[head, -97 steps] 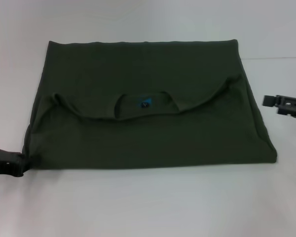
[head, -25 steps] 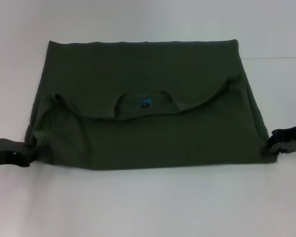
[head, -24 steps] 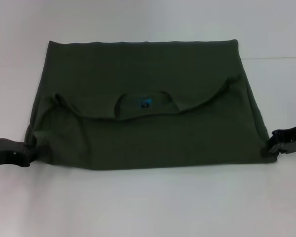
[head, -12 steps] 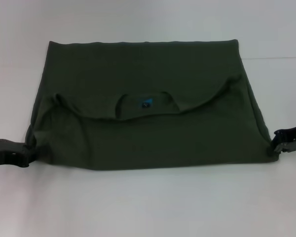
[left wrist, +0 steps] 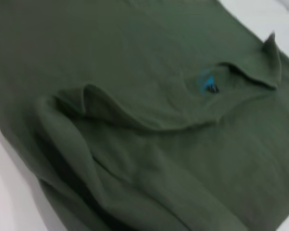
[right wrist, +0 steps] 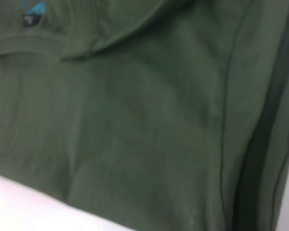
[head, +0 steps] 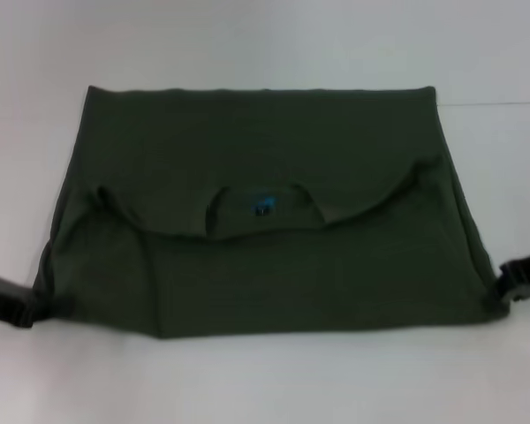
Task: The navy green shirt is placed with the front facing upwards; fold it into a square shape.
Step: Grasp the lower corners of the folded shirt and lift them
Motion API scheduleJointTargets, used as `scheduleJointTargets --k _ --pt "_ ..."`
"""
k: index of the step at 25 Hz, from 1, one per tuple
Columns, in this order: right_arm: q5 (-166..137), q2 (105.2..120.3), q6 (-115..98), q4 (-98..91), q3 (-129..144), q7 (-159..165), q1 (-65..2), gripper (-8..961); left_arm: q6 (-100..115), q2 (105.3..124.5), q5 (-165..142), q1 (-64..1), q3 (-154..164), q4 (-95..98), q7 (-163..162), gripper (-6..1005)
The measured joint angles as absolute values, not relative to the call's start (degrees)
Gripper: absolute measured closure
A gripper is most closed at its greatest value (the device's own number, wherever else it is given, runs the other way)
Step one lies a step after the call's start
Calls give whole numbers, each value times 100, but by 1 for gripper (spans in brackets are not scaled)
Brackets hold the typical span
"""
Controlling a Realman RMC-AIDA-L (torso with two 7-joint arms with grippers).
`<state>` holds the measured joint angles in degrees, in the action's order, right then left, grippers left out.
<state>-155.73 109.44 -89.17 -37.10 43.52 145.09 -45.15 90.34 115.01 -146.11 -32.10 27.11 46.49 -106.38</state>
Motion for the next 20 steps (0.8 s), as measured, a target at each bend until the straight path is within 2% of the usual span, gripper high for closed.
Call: scheduleJointTargets --k 7,14,16,20 --pt "-16004 10947 -9883 -3644 4360 13876 -4447 934 10503 11405 -15459 -3378 2717 4892 -10767 947" --pt "-16202 11245 -10695 -3718 4640 13135 -4381 937 11673 11314 -15789 -3527 2861 4940 -10704 947" --pt "-16204 11334 -10921 -3706 4938 12911 -4380 938 11742 11322 -15912 -3529 3054 4944 -10735 947" --pt "-16205 11421 -11206 -3735 5150 12700 -4371 939 11786 11382 -16124 -3531 3463 4948 -10849 947"
